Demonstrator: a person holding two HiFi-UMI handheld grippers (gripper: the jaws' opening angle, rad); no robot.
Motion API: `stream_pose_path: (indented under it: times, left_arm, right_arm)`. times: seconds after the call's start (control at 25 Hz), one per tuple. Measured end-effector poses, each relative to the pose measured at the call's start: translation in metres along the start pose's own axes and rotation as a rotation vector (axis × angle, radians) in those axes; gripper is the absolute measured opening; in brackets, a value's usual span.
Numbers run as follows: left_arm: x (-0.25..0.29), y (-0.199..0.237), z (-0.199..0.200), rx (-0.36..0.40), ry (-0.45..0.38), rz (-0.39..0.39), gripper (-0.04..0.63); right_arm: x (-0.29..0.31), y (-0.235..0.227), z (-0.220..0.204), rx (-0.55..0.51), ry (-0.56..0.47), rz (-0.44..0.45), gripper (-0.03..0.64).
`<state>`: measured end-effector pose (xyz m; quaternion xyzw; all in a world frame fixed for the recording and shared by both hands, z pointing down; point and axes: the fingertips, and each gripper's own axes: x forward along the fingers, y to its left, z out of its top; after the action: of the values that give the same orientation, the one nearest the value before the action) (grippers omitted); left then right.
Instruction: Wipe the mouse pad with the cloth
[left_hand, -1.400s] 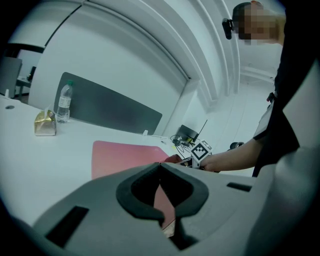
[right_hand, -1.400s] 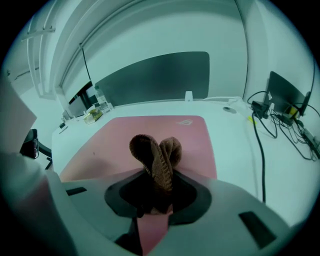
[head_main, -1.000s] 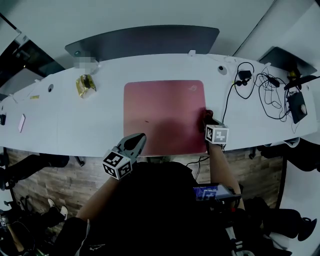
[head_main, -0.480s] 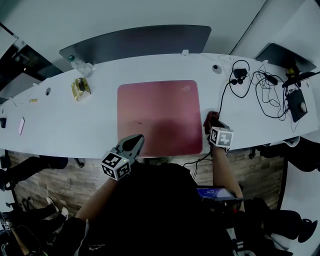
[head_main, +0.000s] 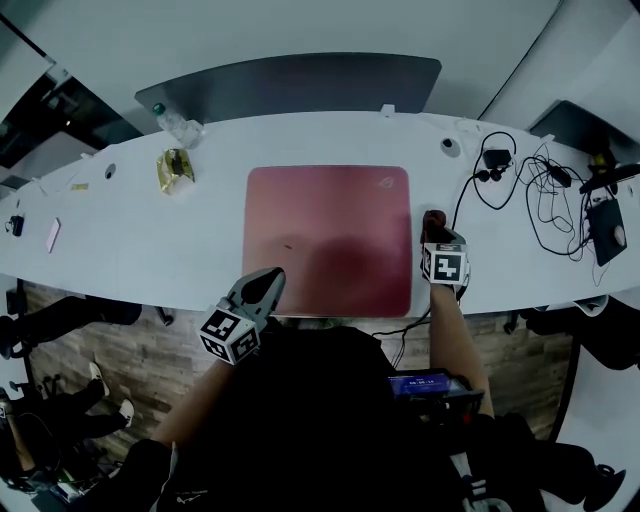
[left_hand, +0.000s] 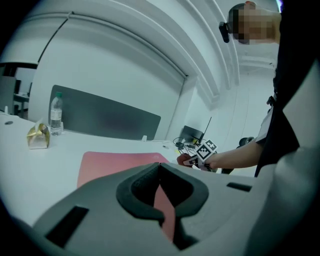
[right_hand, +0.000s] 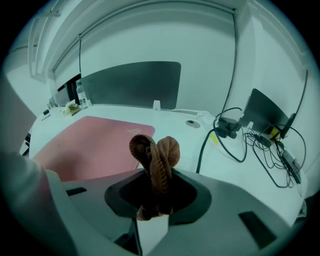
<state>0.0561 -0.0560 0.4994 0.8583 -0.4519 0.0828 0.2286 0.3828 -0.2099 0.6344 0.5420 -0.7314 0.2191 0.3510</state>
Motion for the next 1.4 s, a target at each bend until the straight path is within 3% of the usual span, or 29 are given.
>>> stream_pose_path:
  times: [0.16,0.32,0.72,0.88,1.4]
  left_arm:
    - [-0.007,0.006,-0.003,-0.007,-0.007,0.037,0.008]
    - [-0.012,0.015,-0.011,-0.033,-0.01,0.062,0.009]
    - [-0.003,0.031,-0.016,-0.078,-0.015,0.033,0.009]
    - [-0.008,0.042,-0.019,-0.09,-0.007,0.038,0.009]
    - [-0.034,0.073,-0.025,-0.138,-0.008,0.096,0.009]
  right_arm:
    - [0.01,0.02,0.006,-0.03,0.025,0.049,0.118]
    - [0.015,0.041,0.011,0.008,0.038,0.115,0.115]
    - [0.017,0.067,0.022,0.029,0.047,0.148,0.115]
    - [0.021,0.099,0.027,0.015,0.046,0.188,0.115]
    - [0.037,0.194,0.052,0.122,0.035,0.38,0.115]
